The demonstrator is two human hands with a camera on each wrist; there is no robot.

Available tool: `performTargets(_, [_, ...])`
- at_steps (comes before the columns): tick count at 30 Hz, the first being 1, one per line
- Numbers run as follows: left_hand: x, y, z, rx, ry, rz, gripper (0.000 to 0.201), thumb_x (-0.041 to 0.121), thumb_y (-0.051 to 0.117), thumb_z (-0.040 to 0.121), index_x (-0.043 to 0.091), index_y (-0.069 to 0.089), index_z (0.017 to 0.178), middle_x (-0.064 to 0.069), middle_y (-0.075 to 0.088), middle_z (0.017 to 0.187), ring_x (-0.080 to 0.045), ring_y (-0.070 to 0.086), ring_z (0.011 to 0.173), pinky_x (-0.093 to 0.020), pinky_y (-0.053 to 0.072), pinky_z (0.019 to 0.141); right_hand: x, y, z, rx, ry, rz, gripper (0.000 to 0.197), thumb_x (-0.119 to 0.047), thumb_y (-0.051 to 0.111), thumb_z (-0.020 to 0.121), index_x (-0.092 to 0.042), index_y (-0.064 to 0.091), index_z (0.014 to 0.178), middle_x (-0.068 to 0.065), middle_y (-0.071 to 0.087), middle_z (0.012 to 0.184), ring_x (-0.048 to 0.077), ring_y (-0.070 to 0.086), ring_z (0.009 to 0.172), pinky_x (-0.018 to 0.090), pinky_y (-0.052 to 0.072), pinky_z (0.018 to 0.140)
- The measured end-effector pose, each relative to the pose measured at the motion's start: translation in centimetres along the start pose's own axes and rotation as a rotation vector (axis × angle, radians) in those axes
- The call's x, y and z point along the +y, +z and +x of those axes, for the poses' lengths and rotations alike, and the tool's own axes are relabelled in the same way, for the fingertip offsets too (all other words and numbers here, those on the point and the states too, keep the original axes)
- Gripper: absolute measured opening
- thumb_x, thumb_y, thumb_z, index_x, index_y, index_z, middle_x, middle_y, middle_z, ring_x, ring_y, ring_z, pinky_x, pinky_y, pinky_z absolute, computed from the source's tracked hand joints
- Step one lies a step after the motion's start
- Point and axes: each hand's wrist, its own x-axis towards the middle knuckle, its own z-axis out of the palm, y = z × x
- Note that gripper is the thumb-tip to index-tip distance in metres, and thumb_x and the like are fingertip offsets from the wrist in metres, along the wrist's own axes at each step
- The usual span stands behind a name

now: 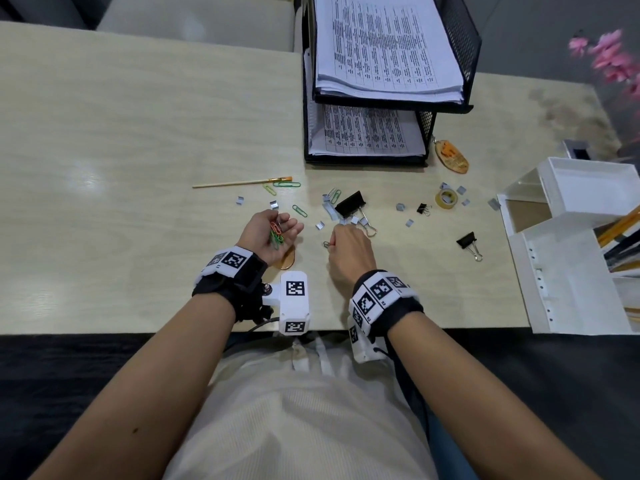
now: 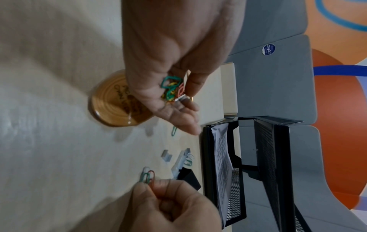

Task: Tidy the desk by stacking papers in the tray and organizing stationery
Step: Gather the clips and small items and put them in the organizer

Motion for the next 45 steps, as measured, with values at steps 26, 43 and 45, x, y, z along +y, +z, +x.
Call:
performTargets(26, [3.8,-0.2,1.3,-0.012,-0.066,0.143,0.038,0.025,0.028,0.097,0.018,0.032,0.060,0.006,0.030,0.031,-0.006,0.025,0.022,-0.012,0.014,0.025,1.3,-4.3,10.1,-0.096,-0.272,-0.212,0.022,0.007,0.047,0.085,0.004,0.065,0.099,0.021,0.057,0.110,0.036,0.058,0.098,0.037,0.048,0.084])
performTargets(43, [2.7,0.7,1.8,-0.004,0.019,-0.092,0.039,0.020,0.030,0.100,0.007,0.047,0.067,-0.005,0.056,0.041,-0.013,0.059,0.035,-0.017,0.050,0.040,-5.4,-4.7,6.1,0.003,-0.223,0.657,0.010,-0.006,0.064,0.084,-0.001,0.070,0.090,-0.007,0.060,0.068,-0.007,0.056,0.055,0.003,0.044,0.057])
performTargets(45, [3.2,0.2,1.5,0.017,0.018,-0.074,0.040,0.023,0.030,0.099,0.013,0.040,0.062,0.001,0.047,0.035,-0.009,0.047,0.027,-0.010,0.038,0.031,-4.9,-3.5,6.7,0.030,-0.129,0.579,0.011,-0.007,0.060,0.087,-0.002,0.069,0.090,0.003,0.066,0.080,0.011,0.062,0.075,0.019,0.052,0.074])
